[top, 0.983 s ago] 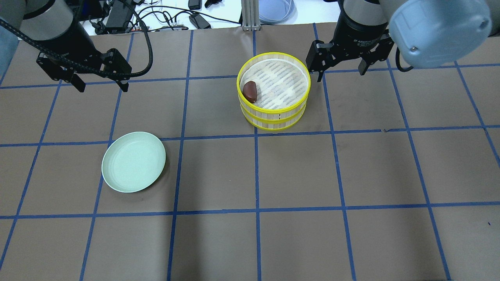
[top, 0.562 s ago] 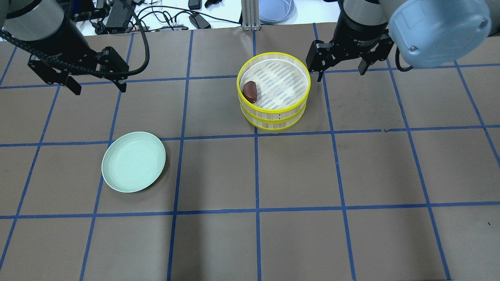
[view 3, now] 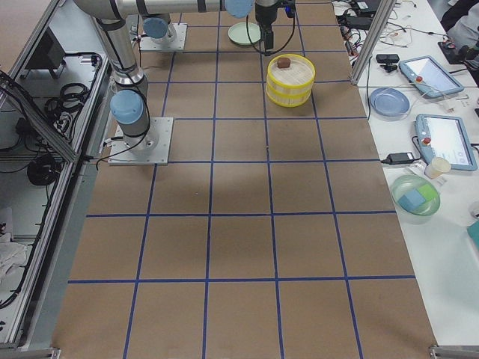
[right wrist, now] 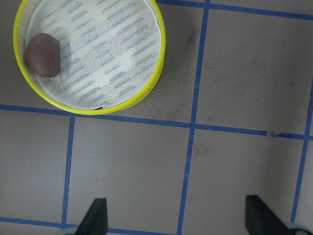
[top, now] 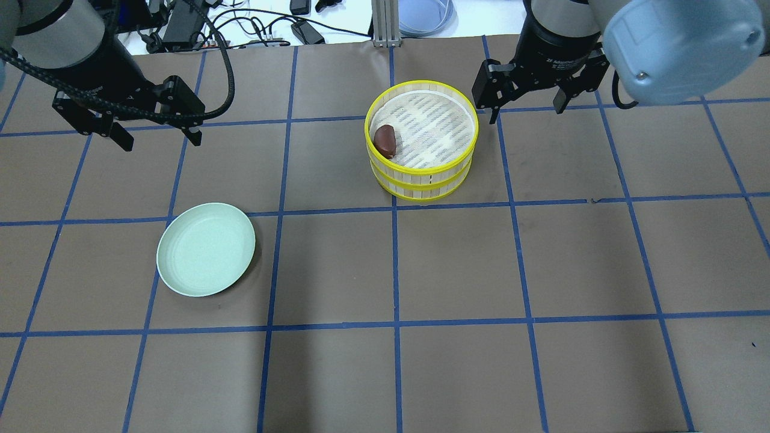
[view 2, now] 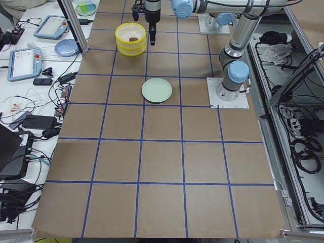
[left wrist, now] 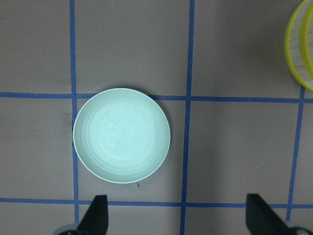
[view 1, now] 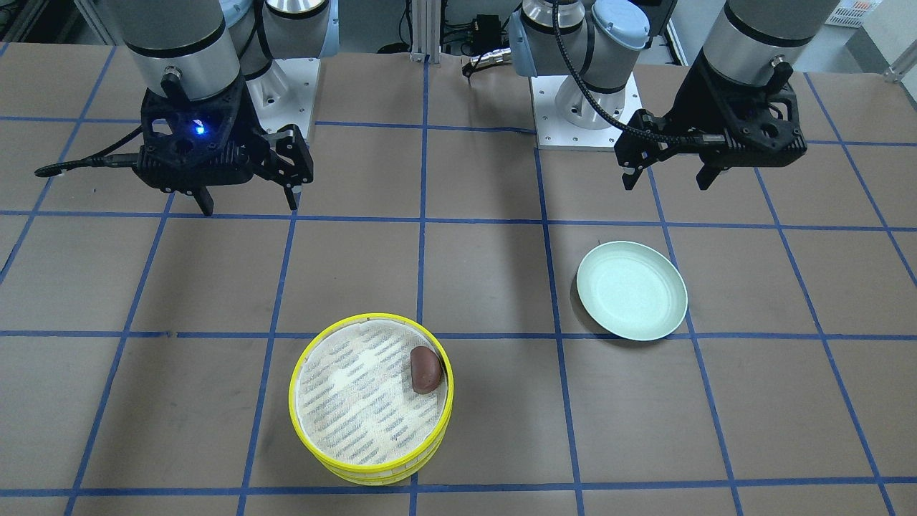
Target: Stack buns with steamer
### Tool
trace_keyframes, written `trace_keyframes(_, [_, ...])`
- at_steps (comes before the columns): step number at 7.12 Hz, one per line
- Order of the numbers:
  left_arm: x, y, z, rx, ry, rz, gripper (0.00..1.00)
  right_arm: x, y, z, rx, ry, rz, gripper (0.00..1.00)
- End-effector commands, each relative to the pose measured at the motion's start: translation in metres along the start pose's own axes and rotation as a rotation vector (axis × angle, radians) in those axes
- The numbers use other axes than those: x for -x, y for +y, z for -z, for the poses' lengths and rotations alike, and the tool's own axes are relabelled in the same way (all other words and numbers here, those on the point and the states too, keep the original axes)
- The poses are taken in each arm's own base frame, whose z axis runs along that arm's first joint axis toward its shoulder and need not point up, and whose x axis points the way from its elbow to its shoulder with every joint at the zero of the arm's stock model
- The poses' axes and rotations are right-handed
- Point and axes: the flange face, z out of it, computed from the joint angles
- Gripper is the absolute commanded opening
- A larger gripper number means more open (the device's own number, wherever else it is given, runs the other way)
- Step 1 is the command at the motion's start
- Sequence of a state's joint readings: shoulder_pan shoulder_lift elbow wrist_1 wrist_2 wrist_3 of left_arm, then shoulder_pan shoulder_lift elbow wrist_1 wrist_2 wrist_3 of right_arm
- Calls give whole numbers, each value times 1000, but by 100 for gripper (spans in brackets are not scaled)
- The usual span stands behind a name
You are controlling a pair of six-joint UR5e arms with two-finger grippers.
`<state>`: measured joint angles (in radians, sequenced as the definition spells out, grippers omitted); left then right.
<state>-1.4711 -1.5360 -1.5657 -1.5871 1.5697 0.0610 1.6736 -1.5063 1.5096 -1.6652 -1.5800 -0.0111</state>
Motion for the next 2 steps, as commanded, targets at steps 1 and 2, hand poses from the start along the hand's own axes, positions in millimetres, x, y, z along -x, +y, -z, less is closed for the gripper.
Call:
trace_keyframes(1, [1, -2, -3, 4, 1, 1, 100, 0, 1, 2, -7, 0, 1, 100])
trace_keyframes(2, [1, -2, -3, 3, 2, 0, 100, 0, 1, 2, -6, 0, 3, 100])
